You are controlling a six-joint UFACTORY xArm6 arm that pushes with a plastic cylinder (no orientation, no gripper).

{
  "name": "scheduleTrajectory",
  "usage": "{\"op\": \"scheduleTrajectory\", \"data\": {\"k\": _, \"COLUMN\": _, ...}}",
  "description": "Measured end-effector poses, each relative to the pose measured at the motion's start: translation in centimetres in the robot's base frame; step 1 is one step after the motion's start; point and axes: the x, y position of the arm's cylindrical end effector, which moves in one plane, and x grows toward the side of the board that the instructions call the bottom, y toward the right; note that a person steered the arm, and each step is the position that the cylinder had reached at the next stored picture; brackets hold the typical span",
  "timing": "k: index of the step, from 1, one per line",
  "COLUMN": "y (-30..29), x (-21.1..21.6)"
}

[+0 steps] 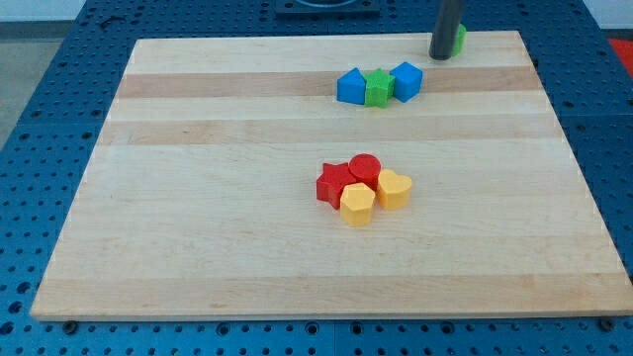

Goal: Move the blue triangle up and right a bit

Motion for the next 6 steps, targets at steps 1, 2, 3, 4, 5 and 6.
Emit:
{"op": "scheduleTrajectory", "data": {"k": 1, "y": -2.4, "x": -0.3}}
{"op": "scheduleTrajectory", "data": {"k": 2, "y": -9.2, "x": -0.3}}
{"op": "scheduleTrajectory", "data": {"k": 3, "y": -15.6, "x": 0.9}}
{"op": "scheduleTrajectory", "data": {"k": 4, "y": -20.2, "x": 5.6}}
{"op": "scheduleTrajectory", "data": {"k": 5, "y": -21.8, "x": 10.5}}
{"op": "scheduleTrajectory", "data": {"k": 6, "y": -19.2, "x": 10.9}}
